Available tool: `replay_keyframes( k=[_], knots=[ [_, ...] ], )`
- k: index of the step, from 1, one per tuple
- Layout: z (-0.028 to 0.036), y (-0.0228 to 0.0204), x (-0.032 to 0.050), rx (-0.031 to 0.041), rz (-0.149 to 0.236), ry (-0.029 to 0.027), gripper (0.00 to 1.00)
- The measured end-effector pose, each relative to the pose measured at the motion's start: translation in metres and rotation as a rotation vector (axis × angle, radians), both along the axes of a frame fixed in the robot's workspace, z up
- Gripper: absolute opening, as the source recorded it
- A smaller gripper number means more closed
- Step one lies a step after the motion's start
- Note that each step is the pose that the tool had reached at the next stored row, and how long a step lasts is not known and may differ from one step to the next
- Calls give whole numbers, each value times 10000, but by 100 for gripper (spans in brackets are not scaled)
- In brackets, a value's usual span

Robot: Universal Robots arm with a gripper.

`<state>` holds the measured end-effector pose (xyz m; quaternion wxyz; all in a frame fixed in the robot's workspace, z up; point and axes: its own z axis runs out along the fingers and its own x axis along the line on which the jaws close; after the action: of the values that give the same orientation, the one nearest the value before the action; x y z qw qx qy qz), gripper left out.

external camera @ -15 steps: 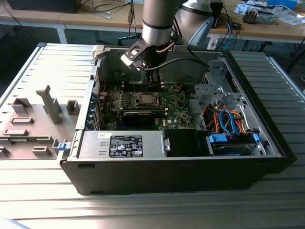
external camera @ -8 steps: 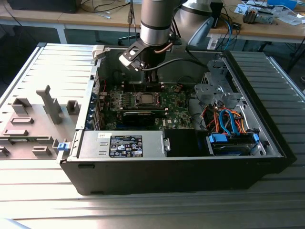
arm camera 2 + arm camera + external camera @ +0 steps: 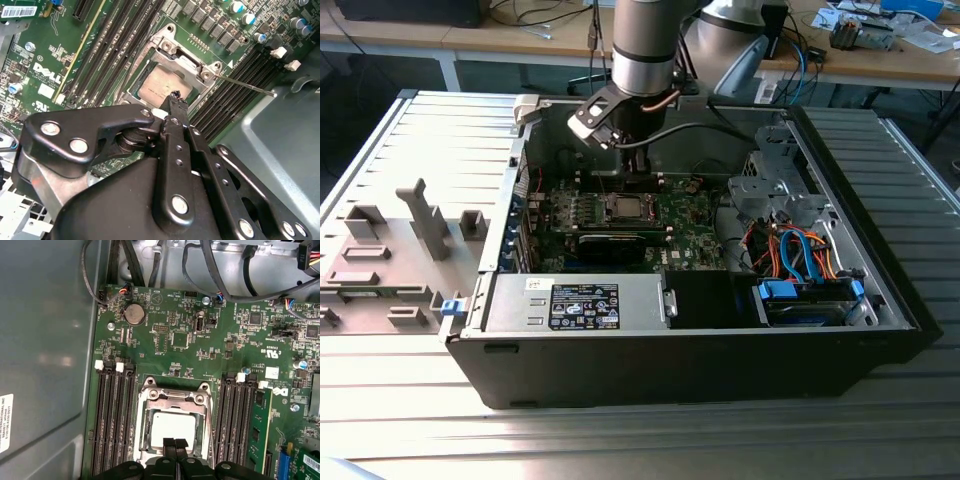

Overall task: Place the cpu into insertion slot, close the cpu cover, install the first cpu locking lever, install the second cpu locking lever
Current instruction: 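Close the cpu cover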

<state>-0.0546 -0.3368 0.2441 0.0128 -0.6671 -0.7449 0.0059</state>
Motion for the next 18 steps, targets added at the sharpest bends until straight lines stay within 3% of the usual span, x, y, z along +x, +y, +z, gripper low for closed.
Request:
replay_keyframes(
  k=[14,18],
  knots=[
    [-11,-1,-47,-1,1,0,11],
    [-143,0,-70,1,-2,0,11]
  ],
)
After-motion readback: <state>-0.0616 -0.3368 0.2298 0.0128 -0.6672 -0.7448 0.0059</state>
